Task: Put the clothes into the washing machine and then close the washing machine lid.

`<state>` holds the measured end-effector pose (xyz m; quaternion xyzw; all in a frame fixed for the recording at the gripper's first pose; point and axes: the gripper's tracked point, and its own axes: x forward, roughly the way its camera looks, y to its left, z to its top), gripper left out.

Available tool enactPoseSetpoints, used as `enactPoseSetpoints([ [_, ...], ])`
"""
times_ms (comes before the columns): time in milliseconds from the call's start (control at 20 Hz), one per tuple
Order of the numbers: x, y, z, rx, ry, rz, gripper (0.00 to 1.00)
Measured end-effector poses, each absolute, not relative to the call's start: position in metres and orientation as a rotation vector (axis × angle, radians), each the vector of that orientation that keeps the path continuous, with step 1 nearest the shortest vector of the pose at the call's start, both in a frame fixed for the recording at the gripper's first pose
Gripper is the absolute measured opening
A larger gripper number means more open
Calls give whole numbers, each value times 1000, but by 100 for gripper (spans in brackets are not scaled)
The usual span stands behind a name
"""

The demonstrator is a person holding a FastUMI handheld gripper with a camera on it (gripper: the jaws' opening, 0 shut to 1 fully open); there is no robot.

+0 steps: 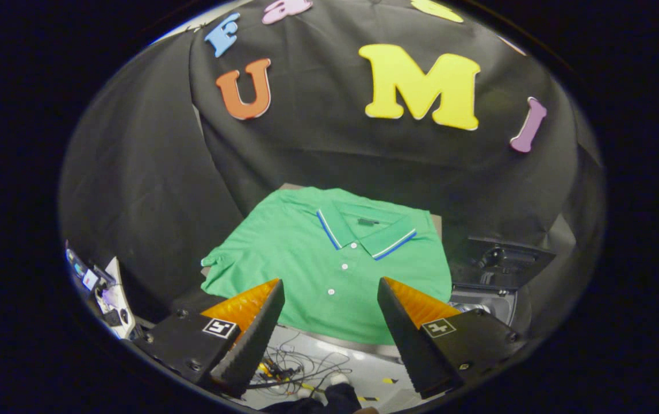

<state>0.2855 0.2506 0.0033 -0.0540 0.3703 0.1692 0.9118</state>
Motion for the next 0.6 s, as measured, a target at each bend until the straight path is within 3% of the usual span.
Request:
enactPoseSetpoints([
  [300, 318, 266, -44, -143, 1061, 311, 99],
  [600, 339, 265, -70, -129, 1202, 213, 97],
])
